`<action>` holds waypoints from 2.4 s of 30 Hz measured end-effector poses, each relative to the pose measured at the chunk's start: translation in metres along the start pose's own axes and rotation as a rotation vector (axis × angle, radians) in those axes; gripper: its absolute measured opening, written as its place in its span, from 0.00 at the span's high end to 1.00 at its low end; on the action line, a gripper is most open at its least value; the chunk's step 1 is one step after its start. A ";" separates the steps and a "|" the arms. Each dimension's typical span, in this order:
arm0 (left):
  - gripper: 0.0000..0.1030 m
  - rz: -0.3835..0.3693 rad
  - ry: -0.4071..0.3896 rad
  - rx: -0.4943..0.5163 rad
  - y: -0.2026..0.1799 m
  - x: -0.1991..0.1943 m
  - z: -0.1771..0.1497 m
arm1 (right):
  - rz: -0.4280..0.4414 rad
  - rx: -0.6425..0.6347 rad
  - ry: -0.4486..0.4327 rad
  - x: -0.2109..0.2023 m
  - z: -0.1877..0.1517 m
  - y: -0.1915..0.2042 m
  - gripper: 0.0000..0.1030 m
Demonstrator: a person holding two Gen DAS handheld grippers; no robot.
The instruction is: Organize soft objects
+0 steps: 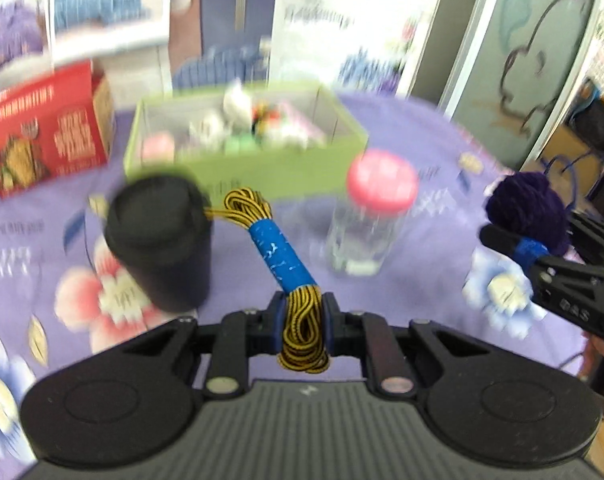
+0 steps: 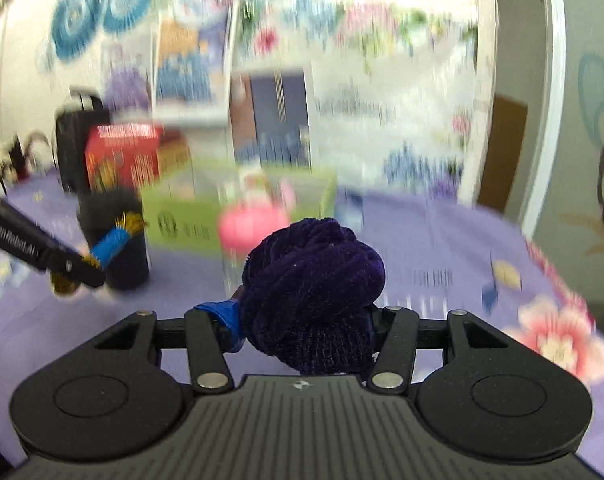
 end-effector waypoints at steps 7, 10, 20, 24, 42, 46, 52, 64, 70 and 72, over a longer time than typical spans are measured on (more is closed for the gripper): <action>0.87 0.073 -0.114 0.066 0.037 -0.015 0.107 | 0.077 -0.040 -0.096 0.058 0.103 0.001 0.64; 0.87 0.093 -0.104 0.043 0.064 0.004 0.143 | 0.142 -0.059 -0.054 0.102 0.134 0.015 0.64; 0.87 0.167 0.058 0.023 0.130 0.098 0.163 | 0.282 -0.204 0.170 0.217 0.141 0.086 0.63; 0.85 0.154 0.118 -0.018 0.142 0.126 0.156 | 0.339 -0.195 0.260 0.244 0.130 0.097 0.59; 0.46 0.198 0.088 -0.057 0.144 0.115 0.154 | 0.214 -0.215 0.231 0.242 0.143 0.081 0.44; 0.45 0.206 0.038 -0.031 0.123 0.088 0.154 | 0.195 -0.187 0.211 0.221 0.150 0.070 0.43; 0.43 0.180 -0.039 0.022 0.078 0.040 0.157 | 0.157 -0.175 0.189 0.177 0.156 0.058 0.40; 0.38 0.180 -0.179 0.071 0.007 -0.055 0.129 | 0.052 -0.118 0.077 0.059 0.164 0.045 0.38; 0.37 0.205 -0.232 0.071 -0.011 -0.080 0.095 | -0.096 -0.053 0.068 0.021 0.142 0.044 0.38; 0.37 0.232 -0.245 0.071 -0.013 -0.084 0.086 | -0.128 -0.014 0.065 0.012 0.133 0.044 0.38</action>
Point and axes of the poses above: each gripper's, at about its wrist camera, not at the fingertips, and x roughly the way its jaws point, y to its left, z to its top, the point moved 8 cm from there along x, roughly the way its jaws point, and after that the axes turned 3 degrees about -z, right-handed, at the moved point
